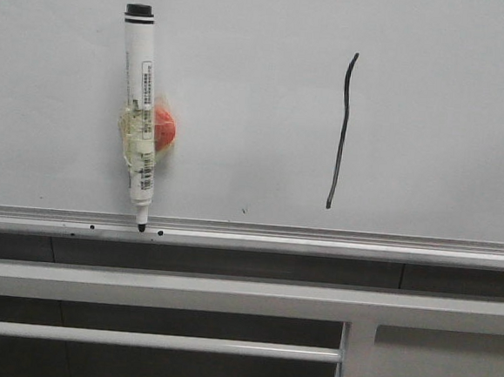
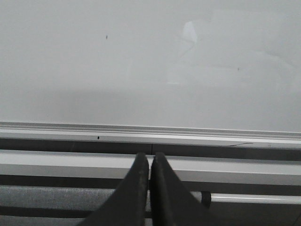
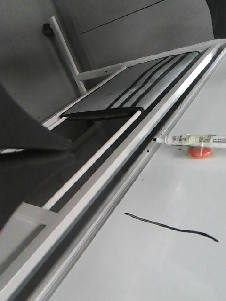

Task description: Write number 1 on whiteboard

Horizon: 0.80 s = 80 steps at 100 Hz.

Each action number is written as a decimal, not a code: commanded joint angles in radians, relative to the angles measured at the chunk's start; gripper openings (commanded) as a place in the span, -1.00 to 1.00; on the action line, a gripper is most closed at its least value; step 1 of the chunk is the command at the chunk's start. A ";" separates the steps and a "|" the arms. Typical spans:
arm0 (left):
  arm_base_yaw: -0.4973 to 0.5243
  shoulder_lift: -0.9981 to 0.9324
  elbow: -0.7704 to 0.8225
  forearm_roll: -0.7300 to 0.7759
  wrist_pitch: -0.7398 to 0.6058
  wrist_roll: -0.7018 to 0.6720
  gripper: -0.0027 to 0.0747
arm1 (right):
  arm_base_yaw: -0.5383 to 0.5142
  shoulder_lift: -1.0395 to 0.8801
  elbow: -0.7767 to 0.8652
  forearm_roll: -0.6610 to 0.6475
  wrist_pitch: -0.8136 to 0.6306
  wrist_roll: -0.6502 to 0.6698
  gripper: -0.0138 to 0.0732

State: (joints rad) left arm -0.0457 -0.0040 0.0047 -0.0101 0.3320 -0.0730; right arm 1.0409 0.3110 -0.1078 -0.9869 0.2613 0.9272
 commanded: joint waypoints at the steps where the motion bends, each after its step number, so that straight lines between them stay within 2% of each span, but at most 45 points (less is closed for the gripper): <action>1: -0.007 -0.023 0.007 -0.010 -0.064 -0.009 -0.98 | -0.002 0.010 -0.023 -0.035 -0.027 0.001 -0.83; 20: -0.007 -0.023 0.007 -0.010 -0.064 -0.009 -0.98 | -0.002 0.010 -0.012 0.005 0.084 0.001 -0.83; 26: -0.007 -0.023 0.007 -0.010 -0.064 -0.009 -0.98 | -0.002 0.010 -0.014 0.072 0.122 -0.001 -0.83; 37: -0.007 -0.023 0.007 -0.010 -0.064 -0.009 -0.98 | -0.002 0.010 -0.016 0.213 0.094 -0.039 -0.83; 49: -0.007 -0.023 0.007 -0.010 -0.064 -0.009 -0.98 | -0.017 0.010 -0.016 0.381 0.062 -0.176 -0.83; 59: -0.007 -0.023 0.007 -0.010 -0.064 -0.009 -0.98 | -0.060 0.010 -0.013 0.550 -0.074 -0.395 -0.83; 64: -0.007 -0.023 0.007 -0.010 -0.064 -0.009 -0.98 | -0.101 0.010 -0.014 0.682 -0.168 -0.603 -0.83; 70: -0.007 -0.023 0.007 -0.010 -0.064 -0.009 -0.98 | -0.148 0.010 -0.003 0.902 -0.304 -0.839 -0.83; 71: -0.007 -0.023 0.007 -0.010 -0.064 -0.009 -0.98 | -0.153 0.010 0.000 0.902 -0.323 -0.889 -0.83; 72: -0.007 -0.023 0.007 -0.010 -0.064 -0.009 -0.98 | -0.158 0.010 0.006 0.959 -0.361 -0.911 -0.83; 76: -0.007 -0.023 0.007 -0.010 -0.064 -0.009 -0.98 | -0.184 0.010 0.026 1.019 -0.457 -0.995 -0.83; 80: -0.007 -0.023 0.007 -0.010 -0.064 -0.009 -0.98 | -0.210 0.010 0.056 1.027 -0.567 -1.004 -0.83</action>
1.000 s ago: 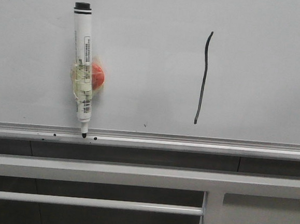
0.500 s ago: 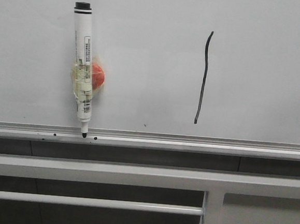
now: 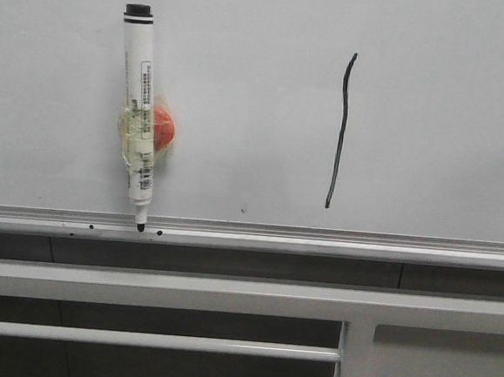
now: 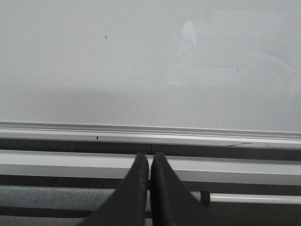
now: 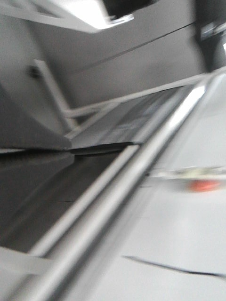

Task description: Write number 1 on whiteboard

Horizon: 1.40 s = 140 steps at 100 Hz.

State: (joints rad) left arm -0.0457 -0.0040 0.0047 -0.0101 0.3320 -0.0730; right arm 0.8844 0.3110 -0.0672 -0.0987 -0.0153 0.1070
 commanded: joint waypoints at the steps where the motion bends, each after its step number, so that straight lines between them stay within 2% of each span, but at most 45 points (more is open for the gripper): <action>1: -0.007 -0.023 0.007 -0.010 -0.064 -0.009 -0.98 | -0.058 0.010 0.021 0.138 -0.308 -0.184 -0.83; 6: -0.007 -0.023 0.007 -0.010 -0.064 -0.009 -0.98 | -0.095 0.010 0.058 0.136 -0.422 -0.184 -0.83; 13: -0.007 -0.023 0.007 -0.010 -0.064 -0.009 -0.98 | -0.154 0.010 0.103 0.135 -0.478 -0.184 -0.83; 25: -0.007 -0.023 0.007 -0.010 -0.064 -0.009 -0.98 | -0.286 0.010 0.106 0.135 -0.413 -0.184 -0.83; 43: -0.007 -0.023 0.007 -0.010 -0.064 -0.009 -0.98 | -0.502 -0.008 0.106 0.135 -0.403 -0.184 -0.83; 50: -0.007 -0.023 0.007 -0.010 -0.064 -0.009 -0.98 | -0.584 -0.045 0.106 0.135 -0.358 -0.184 -0.83; 70: -0.007 -0.023 0.007 -0.010 -0.064 -0.009 -0.98 | -0.804 -0.204 0.106 0.135 -0.100 -0.173 -0.83; 85: -0.007 -0.023 0.007 -0.010 -0.064 -0.009 -0.98 | -0.948 -0.295 0.106 0.111 0.002 -0.173 -0.83; 99: -0.007 -0.023 0.007 -0.010 -0.064 -0.009 -0.98 | -1.001 -0.336 0.108 0.107 0.049 -0.173 -0.83; 140: -0.007 -0.023 0.007 -0.010 -0.064 -0.009 -0.98 | -1.003 -0.336 0.108 0.099 0.331 -0.173 -0.83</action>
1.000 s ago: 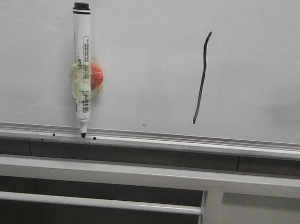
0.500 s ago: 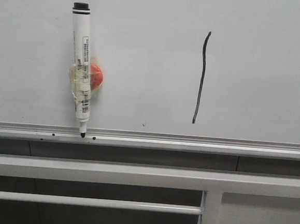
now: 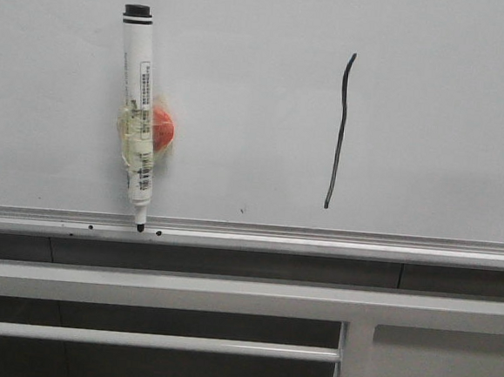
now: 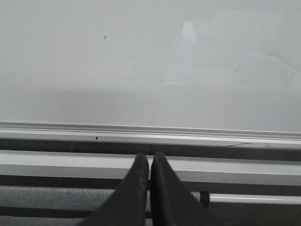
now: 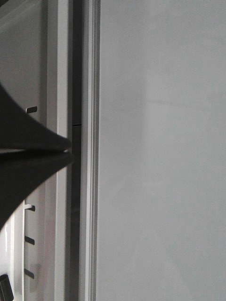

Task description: Write number 1 on whiteboard

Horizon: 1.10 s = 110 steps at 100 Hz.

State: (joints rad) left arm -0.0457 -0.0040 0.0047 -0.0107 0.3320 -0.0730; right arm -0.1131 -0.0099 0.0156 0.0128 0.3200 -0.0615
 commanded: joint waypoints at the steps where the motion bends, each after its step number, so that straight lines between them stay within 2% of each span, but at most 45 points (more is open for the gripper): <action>1: -0.007 -0.023 0.007 -0.009 -0.064 -0.009 -0.98 | -0.005 -0.015 0.025 -0.007 -0.004 -0.005 -0.83; 110: -0.007 -0.023 0.007 -0.009 -0.064 -0.009 -0.98 | -0.004 -0.015 0.025 0.006 -0.001 -0.005 -0.83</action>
